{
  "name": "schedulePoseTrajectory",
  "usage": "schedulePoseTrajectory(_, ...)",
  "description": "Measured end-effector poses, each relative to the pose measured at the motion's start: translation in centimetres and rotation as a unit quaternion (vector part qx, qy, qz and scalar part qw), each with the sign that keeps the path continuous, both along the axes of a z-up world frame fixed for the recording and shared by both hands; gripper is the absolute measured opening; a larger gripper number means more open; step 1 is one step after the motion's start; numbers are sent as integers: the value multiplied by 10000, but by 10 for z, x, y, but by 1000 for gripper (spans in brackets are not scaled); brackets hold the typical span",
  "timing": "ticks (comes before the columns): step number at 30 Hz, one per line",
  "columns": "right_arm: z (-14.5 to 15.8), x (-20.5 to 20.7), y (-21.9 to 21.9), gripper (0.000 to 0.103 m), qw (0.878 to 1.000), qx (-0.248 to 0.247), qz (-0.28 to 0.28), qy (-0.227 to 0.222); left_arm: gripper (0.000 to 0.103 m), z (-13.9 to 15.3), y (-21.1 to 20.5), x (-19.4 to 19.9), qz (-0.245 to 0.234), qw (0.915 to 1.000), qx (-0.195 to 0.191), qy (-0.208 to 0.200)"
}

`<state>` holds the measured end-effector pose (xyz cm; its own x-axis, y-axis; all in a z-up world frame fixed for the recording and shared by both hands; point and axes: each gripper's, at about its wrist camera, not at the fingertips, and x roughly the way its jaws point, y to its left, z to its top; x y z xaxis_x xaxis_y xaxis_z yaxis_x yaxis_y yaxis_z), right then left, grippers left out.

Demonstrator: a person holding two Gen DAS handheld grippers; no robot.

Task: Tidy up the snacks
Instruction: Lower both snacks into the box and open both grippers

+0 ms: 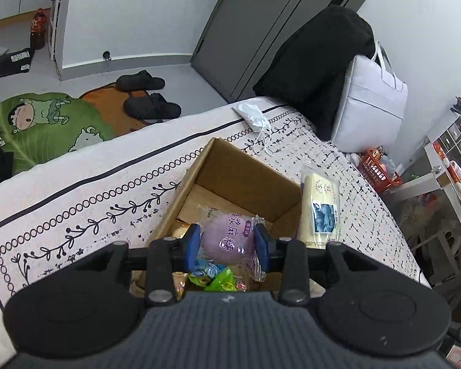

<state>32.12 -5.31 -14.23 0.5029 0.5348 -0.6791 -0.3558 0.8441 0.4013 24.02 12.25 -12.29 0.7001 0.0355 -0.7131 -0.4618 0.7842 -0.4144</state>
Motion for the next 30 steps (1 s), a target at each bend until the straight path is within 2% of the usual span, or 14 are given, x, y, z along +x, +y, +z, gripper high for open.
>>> schedulePoseTrajectory(3, -4, 5, 4, 29, 10000, -31, -43, -9, 37, -4, 6, 7, -49, 10000, -43, 58)
schedulePoseTrajectory(5, -6, 7, 8, 34, 10000, -56, -26, -25, 37, -7, 9, 11, -61, 9999, -65, 75)
schedulePoseTrajectory(7, -9, 11, 12, 55, 9998, -175, -57, -54, 37, -10, 12, 15, -63, 9999, -88, 101)
schedulePoseTrajectory(8, -10, 12, 13, 57, 9996, -247, -129, -58, 37, -11, 13, 17, -68, 9999, -99, 116)
schedulePoseTrajectory(18, -10, 15, 5, 58, 9994, -305, -164, 74, 37, -22, 14, 35, -146, 9995, -143, 232)
schedulePoseTrajectory(21, -8, 13, 5, 58, 9994, -304, -92, 96, 38, -20, 12, 39, -148, 9995, -135, 226)
schedulePoseTrajectory(23, -7, 12, 4, 58, 9995, -297, -58, 108, 42, -18, 11, 38, -80, 9997, -116, 180)
schedulePoseTrajectory(25, -5, 11, 2, 63, 9996, -263, -52, 119, 43, -15, 11, 38, -41, 9997, -79, 219)
schedulePoseTrajectory(30, 0, 8, -6, 64, 9996, -241, -61, 94, 43, -8, 7, 31, -2, 9997, -28, 223)
